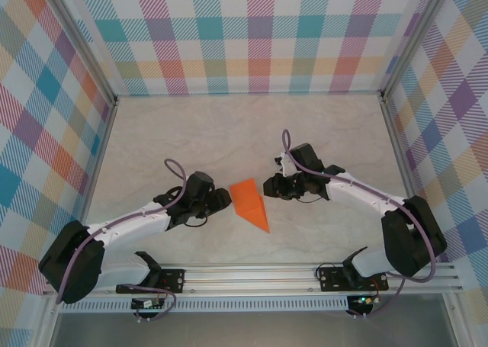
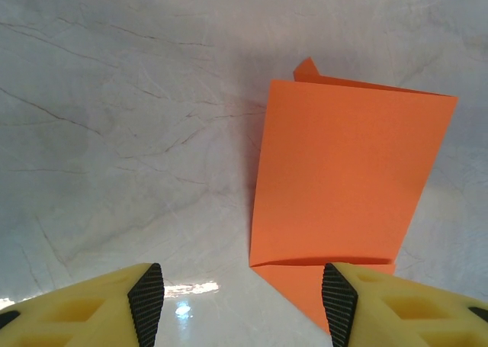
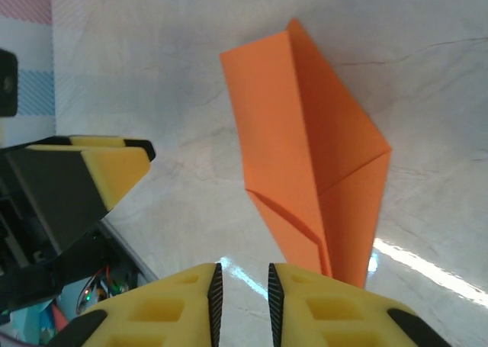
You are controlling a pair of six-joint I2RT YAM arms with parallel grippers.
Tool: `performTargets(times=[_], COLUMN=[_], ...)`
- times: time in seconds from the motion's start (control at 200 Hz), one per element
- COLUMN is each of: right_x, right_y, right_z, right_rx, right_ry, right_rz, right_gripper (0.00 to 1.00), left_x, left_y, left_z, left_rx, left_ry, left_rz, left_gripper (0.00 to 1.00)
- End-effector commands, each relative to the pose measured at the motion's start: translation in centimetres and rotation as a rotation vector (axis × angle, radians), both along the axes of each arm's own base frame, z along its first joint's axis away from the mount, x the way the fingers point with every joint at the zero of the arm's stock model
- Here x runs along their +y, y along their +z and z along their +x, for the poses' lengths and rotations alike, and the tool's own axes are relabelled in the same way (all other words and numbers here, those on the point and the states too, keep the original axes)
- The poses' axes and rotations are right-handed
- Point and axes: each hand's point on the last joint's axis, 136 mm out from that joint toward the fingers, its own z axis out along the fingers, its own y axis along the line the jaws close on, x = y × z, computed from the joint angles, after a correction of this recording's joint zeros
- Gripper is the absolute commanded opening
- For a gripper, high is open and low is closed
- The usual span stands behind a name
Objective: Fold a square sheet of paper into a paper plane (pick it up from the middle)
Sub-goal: Fold the wing for the fifth time at the center of the table.
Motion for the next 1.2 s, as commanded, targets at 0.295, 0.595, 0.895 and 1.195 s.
performTargets(times=[0.295,0.595,0.895,1.195], right_x=[2.9,3.2,2.2,1.3], right_y=[-1.9,-4.6,-7.4,-9.6], right_z=[-2.0,-2.2,-1.1,-1.0], right_rx=[0.121,0.173,0.183,0.223], right_ry=[0.124,0.149,0.122,0.101], right_rz=[0.028,-0.017,-0.102,-0.092], right_gripper=[0.17,0.17,0.17,0.18], left_x=[-0.9,-1.0,-2.1,-3.3], left_y=[0.8,0.1,-0.5,-1.2], left_z=[0.2,-0.3,-0.6,-1.0], left_rx=[0.015,0.030,0.057,0.079], left_ry=[-0.038,-0.055,-0.094,-0.127], left_rz=[-0.024,-0.028,-0.058,-0.052], left_gripper=[0.60,0.61,0.62,0.63])
